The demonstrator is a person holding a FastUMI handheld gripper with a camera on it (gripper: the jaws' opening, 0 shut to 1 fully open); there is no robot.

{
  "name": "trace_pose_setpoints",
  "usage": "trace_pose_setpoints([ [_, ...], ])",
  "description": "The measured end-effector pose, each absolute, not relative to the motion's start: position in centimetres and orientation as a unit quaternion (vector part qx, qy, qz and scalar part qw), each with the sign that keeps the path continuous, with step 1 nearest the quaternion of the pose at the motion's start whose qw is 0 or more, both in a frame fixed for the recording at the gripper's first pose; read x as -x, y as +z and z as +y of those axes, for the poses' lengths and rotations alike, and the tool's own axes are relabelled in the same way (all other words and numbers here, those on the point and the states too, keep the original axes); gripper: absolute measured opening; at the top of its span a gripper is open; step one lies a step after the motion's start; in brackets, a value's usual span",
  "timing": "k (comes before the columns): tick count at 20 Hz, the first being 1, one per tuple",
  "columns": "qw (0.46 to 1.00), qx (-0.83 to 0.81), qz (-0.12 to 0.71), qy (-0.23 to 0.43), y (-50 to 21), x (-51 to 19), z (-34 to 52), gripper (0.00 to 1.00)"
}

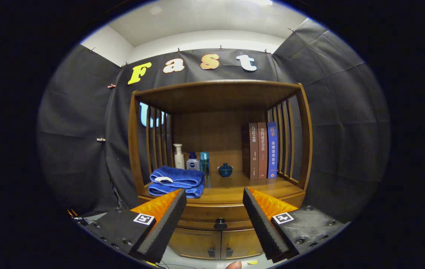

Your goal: Pull open the drawer, take out the items inside it, and place them on the countertop above the cabinet.

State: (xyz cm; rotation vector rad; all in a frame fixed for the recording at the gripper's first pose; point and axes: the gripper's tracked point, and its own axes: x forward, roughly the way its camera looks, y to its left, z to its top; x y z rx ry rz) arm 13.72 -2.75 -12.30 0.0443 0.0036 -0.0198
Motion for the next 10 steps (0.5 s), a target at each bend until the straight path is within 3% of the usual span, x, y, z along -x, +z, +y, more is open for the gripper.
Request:
trace_pose_setpoints([
  [10, 0.996, -0.04, 0.084, -0.018, -27.1, -21.4, -3.8, 0.99],
])
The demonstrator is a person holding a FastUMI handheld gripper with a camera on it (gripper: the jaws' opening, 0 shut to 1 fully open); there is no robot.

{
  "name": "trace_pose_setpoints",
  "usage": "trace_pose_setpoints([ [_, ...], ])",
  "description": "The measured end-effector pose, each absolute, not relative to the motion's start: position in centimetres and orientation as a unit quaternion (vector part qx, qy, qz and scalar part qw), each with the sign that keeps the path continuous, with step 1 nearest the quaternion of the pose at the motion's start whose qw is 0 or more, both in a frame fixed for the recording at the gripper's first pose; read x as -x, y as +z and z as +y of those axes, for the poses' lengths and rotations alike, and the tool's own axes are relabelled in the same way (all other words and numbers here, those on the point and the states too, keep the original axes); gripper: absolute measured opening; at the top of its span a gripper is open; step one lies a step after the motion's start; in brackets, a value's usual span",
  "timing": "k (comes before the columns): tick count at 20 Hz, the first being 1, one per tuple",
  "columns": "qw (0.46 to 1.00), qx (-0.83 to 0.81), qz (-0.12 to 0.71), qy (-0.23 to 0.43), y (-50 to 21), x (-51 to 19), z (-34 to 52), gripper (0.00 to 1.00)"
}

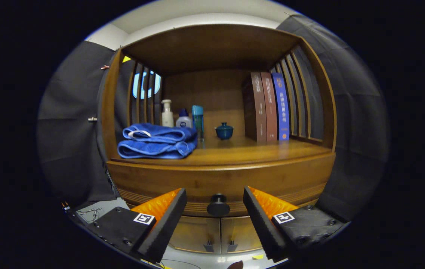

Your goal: Pull open the drawer, take out the items inside it, and place them on the countertop above the cabinet.

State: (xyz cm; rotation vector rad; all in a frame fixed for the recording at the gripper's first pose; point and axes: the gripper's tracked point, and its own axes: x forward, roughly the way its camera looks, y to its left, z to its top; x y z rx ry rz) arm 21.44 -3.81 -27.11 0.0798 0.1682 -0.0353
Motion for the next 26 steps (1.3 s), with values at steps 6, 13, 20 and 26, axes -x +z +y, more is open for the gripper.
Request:
trace_pose_setpoints([
  [6, 0.994, -0.03, 0.108, -0.02, -31.0, -23.8, -3.8, 0.91],
  [13, 0.99, -0.052, 0.125, -0.023, -32.3, -24.5, -3.9, 0.5],
  [20, 0.989, -0.036, 0.14, -0.036, -32.4, -23.3, -4.1, 0.28],
  [26, 0.99, -0.036, 0.134, -0.036, -31.9, -18.6, -3.8, 0.28],
])
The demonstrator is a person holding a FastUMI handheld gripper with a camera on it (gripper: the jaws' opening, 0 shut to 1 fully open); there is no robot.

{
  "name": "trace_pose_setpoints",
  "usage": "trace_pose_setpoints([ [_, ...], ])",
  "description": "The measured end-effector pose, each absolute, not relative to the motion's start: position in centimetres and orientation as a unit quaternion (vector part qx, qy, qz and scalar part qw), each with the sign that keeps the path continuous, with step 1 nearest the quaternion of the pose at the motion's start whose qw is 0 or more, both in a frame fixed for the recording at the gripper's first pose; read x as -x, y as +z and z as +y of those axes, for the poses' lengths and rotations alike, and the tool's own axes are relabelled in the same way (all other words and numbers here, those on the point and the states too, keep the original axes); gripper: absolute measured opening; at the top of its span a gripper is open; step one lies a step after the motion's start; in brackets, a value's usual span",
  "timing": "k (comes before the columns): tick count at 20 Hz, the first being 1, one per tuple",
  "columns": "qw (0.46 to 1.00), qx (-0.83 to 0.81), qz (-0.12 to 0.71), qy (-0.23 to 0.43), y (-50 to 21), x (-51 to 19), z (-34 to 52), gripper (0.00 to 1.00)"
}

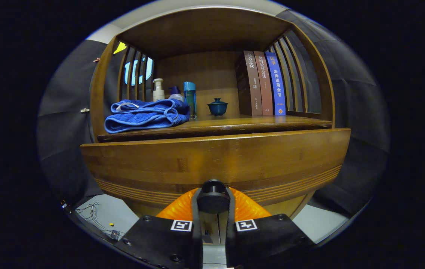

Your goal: Pull open the drawer, take out the items inside it, and place them on the countertop above the cabinet.

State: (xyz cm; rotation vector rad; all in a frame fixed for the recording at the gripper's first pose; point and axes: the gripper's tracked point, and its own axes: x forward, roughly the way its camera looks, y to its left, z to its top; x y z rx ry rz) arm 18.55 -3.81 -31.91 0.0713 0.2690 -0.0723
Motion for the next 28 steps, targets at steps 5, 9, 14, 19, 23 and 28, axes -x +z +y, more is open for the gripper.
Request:
trace_pose_setpoints([
  [5, 0.989, -0.044, 0.137, -0.038, -31.6, -14.3, -3.7, 0.28],
  [9, 0.989, -0.047, 0.136, -0.037, -31.4, -11.3, -3.6, 0.28],
  [14, 0.987, -0.05, 0.145, -0.038, -31.3, -9.2, -3.5, 0.28],
  [19, 0.986, -0.048, 0.155, -0.036, -31.9, -7.7, -3.3, 0.28],
  [23, 0.986, -0.044, 0.154, -0.035, -31.8, -7.6, -3.2, 0.28],
  [28, 0.986, -0.047, 0.154, -0.035, -31.4, -7.3, -3.5, 0.65],
])
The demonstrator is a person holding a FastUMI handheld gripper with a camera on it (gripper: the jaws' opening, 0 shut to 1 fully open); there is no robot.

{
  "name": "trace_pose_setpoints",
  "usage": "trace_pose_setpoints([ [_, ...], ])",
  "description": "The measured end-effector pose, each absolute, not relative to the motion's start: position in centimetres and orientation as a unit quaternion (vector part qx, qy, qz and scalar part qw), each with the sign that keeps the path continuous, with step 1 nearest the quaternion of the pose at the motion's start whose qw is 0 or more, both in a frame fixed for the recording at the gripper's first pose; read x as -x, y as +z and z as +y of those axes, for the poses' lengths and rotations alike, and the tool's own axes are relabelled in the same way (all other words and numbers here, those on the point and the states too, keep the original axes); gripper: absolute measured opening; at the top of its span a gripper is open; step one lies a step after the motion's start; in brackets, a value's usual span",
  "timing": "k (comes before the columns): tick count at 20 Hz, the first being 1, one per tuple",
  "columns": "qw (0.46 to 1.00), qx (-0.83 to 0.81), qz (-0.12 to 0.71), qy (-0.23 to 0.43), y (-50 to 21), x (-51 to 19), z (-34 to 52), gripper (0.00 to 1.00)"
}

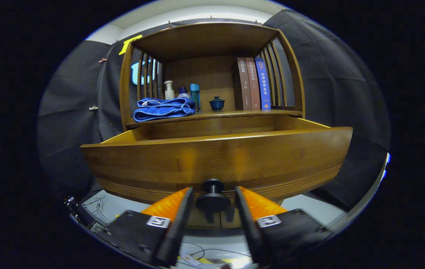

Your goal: Pull open the drawer, take out the items inside it, and place them on the countertop above the cabinet.

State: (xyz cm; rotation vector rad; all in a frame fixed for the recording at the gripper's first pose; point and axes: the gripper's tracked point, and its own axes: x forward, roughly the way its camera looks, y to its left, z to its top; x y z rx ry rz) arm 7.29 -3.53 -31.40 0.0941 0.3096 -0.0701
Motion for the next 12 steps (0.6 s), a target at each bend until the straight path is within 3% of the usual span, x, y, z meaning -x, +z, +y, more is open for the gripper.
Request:
trace_pose_setpoints([
  [2, 0.986, -0.064, 0.15, -0.03, -30.3, -7.0, -3.5, 1.0],
  [9, 0.989, -0.062, 0.131, -0.016, -21.6, -6.8, -5.5, 0.99],
  [12, 0.979, -0.103, 0.177, 0.007, -18.2, -9.5, -4.8, 0.99],
])
